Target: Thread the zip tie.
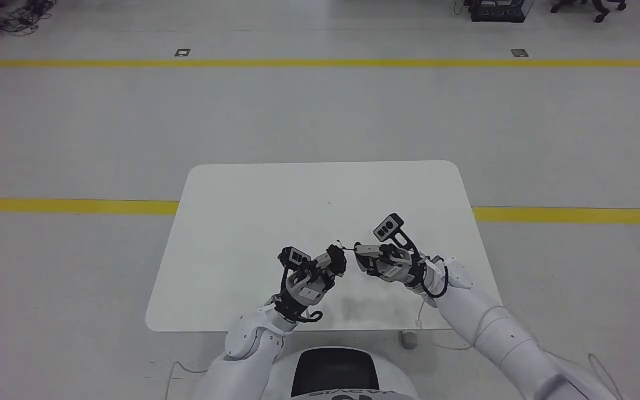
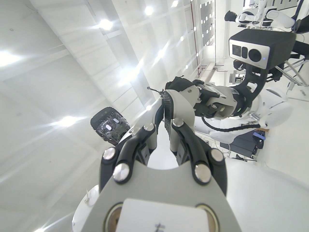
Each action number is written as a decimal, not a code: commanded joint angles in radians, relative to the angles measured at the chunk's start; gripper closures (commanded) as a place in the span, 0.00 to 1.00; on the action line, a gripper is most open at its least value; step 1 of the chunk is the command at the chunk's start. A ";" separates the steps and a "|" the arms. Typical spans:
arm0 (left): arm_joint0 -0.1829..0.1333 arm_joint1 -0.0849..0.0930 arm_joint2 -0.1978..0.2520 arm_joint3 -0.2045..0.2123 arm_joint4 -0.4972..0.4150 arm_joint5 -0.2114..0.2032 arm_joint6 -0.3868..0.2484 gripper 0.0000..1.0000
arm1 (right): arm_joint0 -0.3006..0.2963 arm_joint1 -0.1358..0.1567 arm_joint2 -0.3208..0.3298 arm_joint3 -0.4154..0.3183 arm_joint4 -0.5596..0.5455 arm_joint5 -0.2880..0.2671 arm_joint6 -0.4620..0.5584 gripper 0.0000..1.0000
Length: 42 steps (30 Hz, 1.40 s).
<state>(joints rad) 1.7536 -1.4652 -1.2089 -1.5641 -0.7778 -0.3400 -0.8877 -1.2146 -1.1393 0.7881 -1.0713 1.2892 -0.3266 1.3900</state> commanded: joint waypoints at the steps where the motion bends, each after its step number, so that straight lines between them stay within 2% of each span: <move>1: 0.000 0.000 0.000 0.000 0.000 0.000 0.000 1.00 | 0.001 -0.001 -0.001 0.002 0.001 0.000 0.000 1.00; 42: 0.000 0.000 0.000 0.000 0.000 0.000 0.000 1.00 | 0.000 -0.006 -0.006 0.036 0.005 0.005 0.000 1.00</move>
<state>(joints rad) 1.7536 -1.4652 -1.2089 -1.5641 -0.7778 -0.3400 -0.8877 -1.2147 -1.1449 0.7819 -1.0365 1.2943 -0.3215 1.3900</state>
